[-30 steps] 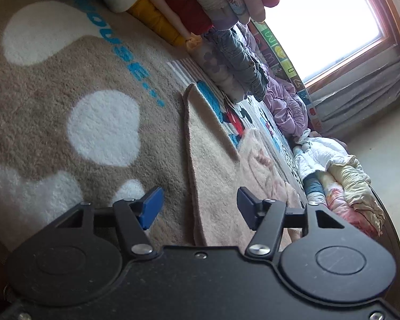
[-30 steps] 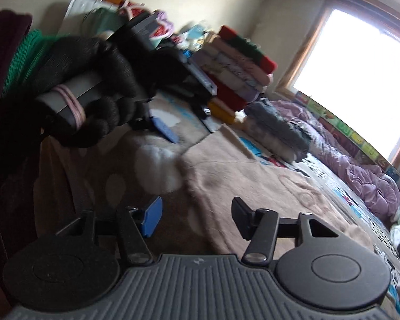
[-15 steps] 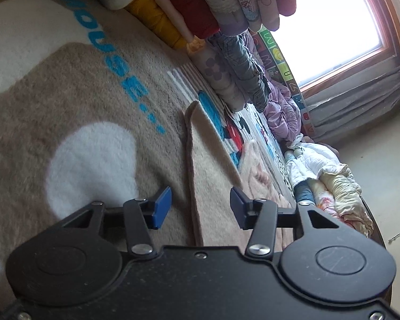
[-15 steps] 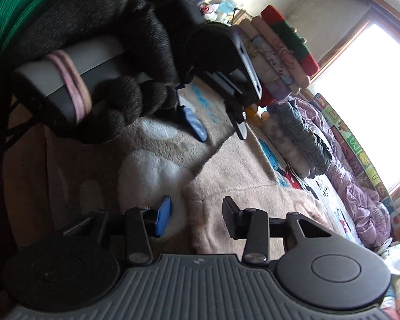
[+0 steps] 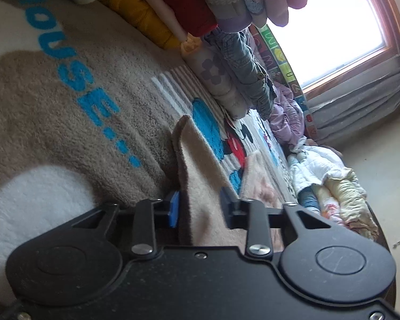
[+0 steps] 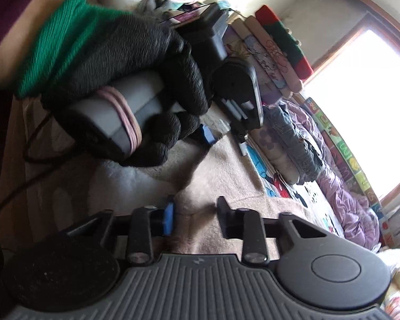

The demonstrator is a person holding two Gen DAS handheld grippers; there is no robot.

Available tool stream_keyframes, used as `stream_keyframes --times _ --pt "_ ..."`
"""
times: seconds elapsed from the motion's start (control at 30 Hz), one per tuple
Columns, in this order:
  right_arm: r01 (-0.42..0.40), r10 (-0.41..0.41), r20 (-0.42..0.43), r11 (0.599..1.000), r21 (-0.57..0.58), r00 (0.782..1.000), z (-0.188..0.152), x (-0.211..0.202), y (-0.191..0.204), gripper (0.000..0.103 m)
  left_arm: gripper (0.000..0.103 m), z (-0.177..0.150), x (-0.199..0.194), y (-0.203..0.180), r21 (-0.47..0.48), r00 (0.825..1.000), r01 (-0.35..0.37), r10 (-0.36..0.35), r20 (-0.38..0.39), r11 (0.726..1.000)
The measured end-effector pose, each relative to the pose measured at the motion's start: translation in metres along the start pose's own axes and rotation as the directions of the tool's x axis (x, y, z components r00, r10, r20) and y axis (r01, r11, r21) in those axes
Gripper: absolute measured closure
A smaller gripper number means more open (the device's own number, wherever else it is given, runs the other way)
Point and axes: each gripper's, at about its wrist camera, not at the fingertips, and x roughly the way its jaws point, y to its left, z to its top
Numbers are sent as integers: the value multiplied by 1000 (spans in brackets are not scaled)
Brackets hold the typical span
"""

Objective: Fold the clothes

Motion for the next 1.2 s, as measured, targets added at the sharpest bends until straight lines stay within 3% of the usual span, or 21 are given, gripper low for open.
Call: stream_keyframes --times 0.1,0.23,0.5,0.97,1.2 --pt "-2 1 13 995 95 1000 -2 -8 -13 85 95 -3 2 -7 13 1000 -13 12 13 1000" --pt "-1 -8 37 970 243 999 -7 -23 -38 86 96 -10 -5 -41 104 997 48 -54 53 993" --pt "-2 -18 30 837 548 999 -47 -49 -86 85 97 -37 -4 -105 265 980 168 -189 54 949" --pt "-8 -14 20 613 790 1000 -129 -77 -112 86 98 -116 46 -193 448 950 311 -276 -144 838" --pt "10 -52 20 530 848 998 -165 -82 -130 86 98 -147 71 -217 484 929 366 -287 -232 795"
